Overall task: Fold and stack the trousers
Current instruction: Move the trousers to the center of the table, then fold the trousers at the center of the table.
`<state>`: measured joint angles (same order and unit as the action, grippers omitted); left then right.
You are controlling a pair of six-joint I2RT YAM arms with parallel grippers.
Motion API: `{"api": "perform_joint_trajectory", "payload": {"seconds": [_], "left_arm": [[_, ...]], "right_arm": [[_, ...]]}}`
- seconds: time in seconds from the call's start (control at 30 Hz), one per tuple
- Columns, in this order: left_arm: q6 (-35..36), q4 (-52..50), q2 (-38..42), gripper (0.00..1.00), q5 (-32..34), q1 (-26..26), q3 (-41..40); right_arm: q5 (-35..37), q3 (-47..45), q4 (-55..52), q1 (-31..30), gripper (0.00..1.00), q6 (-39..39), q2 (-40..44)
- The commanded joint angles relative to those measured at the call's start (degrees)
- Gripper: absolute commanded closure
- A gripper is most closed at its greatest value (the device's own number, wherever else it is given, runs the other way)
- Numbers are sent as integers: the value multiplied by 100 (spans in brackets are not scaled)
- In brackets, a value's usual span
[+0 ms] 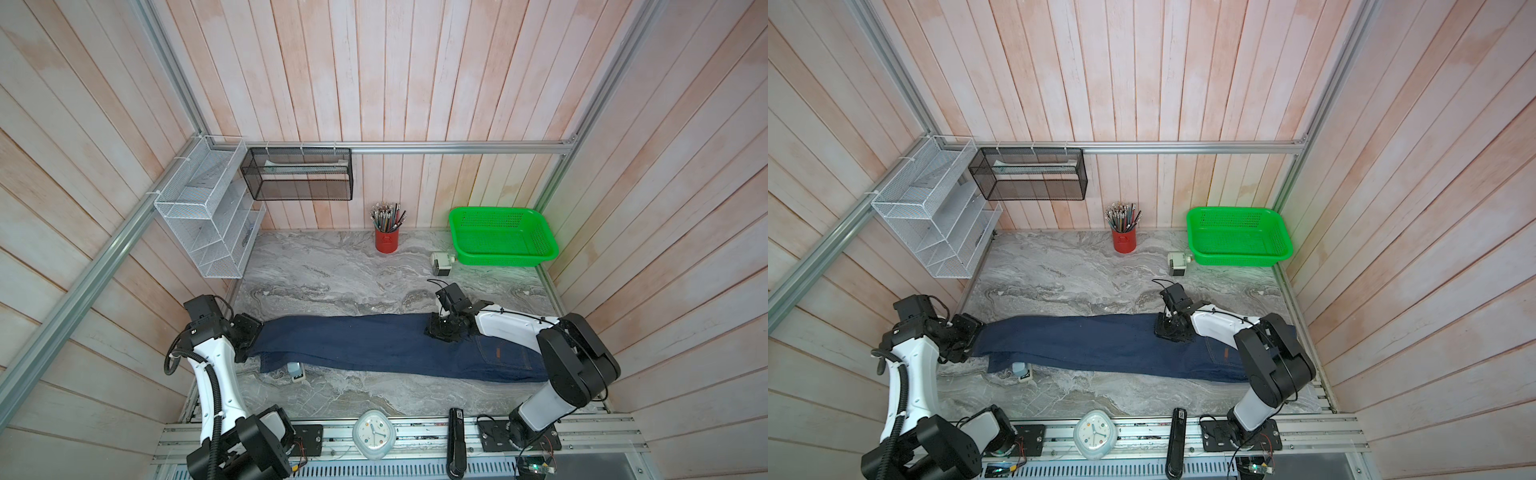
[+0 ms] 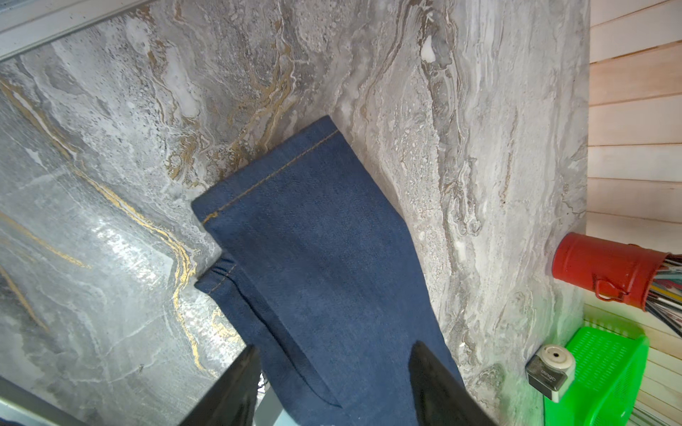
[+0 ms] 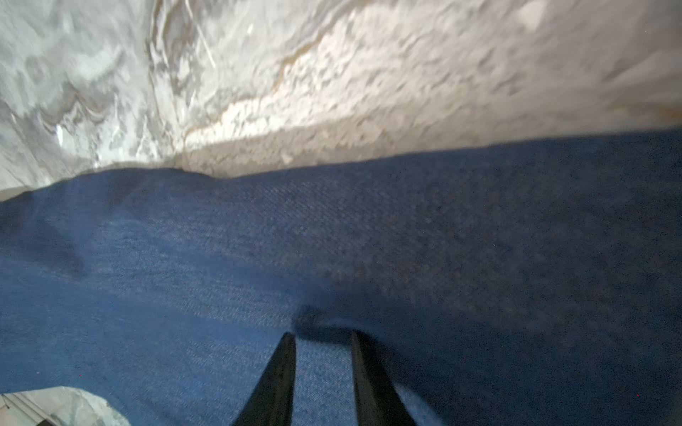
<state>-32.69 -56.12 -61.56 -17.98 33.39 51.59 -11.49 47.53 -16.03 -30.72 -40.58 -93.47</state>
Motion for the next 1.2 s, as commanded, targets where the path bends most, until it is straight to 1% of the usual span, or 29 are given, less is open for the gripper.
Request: {"api": "perform_joint_trajectory", "payload": {"seconds": [0.0, 0.03, 0.07, 0.1, 0.3, 0.4, 0.5, 0.63, 0.77, 0.87, 0.93, 1.03, 1.17], "left_arm": [[148, -71, -140, 33, -185, 52, 212], [188, -50, -198, 33, -242, 67, 192], [245, -15, -276, 33, -328, 84, 161], [324, -1, -356, 33, -414, 97, 130], [635, 389, -846, 33, -1076, 109, -274], [623, 732, -1031, 33, -1327, 108, -380], [586, 927, -1216, 33, -1334, 113, -296], [562, 1176, -1495, 33, -1556, 90, -169], [640, 1300, -1866, 33, -1732, -78, -61], [692, 1305, -2177, 31, -1681, -351, -24], [618, 1491, -2328, 30, -1751, -513, -88], [293, 2019, -2361, 29, -1932, -594, -306], [-14, 2647, -2445, 29, -2171, -661, -482]], "right_arm": [[659, -607, -342, 675, 70, 322, -558], [600, -663, -301, 861, 71, 403, -605], [359, -720, -173, 1051, 74, 490, -617], [304, -727, -168, 1130, 75, 421, -604], [428, -493, -489, 1168, 75, 472, -536], [742, -388, -707, 1176, 75, 454, -419], [1009, -371, -855, 1328, 75, 446, -250], [1149, -390, -910, 1531, 74, 452, -50], [1031, -222, -950, 1543, 68, 470, -39], [889, -55, -972, 1505, 62, 503, -2], [841, 72, -1021, 1435, 58, 507, 12], [824, 188, -1076, 1325, 56, 489, 4], [743, 205, -1040, 1216, 56, 421, -22]]}}
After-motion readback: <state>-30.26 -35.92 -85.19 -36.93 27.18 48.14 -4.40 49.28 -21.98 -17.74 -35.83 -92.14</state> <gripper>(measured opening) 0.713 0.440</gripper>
